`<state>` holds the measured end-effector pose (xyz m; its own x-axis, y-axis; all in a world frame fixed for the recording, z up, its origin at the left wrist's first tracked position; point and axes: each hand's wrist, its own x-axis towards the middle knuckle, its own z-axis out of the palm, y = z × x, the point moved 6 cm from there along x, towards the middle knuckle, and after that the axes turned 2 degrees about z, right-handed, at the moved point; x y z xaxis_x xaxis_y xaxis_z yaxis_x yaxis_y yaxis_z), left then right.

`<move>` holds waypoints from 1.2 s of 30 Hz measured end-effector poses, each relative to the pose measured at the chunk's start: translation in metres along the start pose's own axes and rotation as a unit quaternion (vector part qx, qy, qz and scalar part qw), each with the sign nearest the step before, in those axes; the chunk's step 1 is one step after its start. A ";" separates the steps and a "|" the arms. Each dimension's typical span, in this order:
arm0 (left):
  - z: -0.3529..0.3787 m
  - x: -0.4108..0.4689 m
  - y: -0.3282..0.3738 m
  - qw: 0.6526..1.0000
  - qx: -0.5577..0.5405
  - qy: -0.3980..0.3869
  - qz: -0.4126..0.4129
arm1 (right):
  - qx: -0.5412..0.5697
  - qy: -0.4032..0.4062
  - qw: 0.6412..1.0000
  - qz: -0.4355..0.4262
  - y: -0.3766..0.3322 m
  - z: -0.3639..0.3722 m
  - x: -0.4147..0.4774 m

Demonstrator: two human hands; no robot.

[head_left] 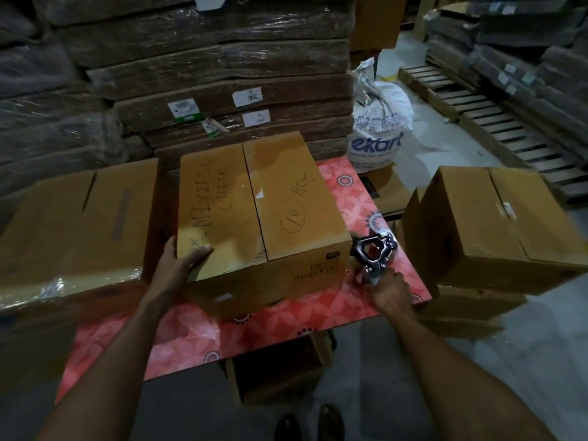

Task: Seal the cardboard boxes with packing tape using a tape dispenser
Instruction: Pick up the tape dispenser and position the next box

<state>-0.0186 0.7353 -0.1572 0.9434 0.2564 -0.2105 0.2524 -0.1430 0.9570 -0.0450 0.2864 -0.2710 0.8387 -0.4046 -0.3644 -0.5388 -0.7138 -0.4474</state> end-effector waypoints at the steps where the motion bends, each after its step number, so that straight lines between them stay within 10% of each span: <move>1: 0.003 0.001 0.003 1.000 0.011 -0.008 0.004 | 0.004 -0.001 1.000 -0.002 -0.001 0.000 0.002; 17: 0.013 -0.015 0.017 1.000 0.017 0.010 0.020 | 0.289 -0.026 0.955 0.057 -0.042 -0.054 0.037; 32: 0.106 -0.084 -0.015 0.997 0.059 -0.022 -0.039 | 0.469 -0.182 0.852 -0.142 -0.265 -0.117 -0.020; 36: 0.072 -0.058 0.013 0.994 0.085 -0.002 0.065 | 0.465 -0.192 0.849 -0.160 -0.279 -0.089 -0.048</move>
<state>-0.0547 0.6496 -0.1471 0.9711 0.2218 -0.0876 0.1601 -0.3340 0.9289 0.0724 0.4542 -0.0557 0.9626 0.0693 -0.2620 -0.2671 0.0802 -0.9603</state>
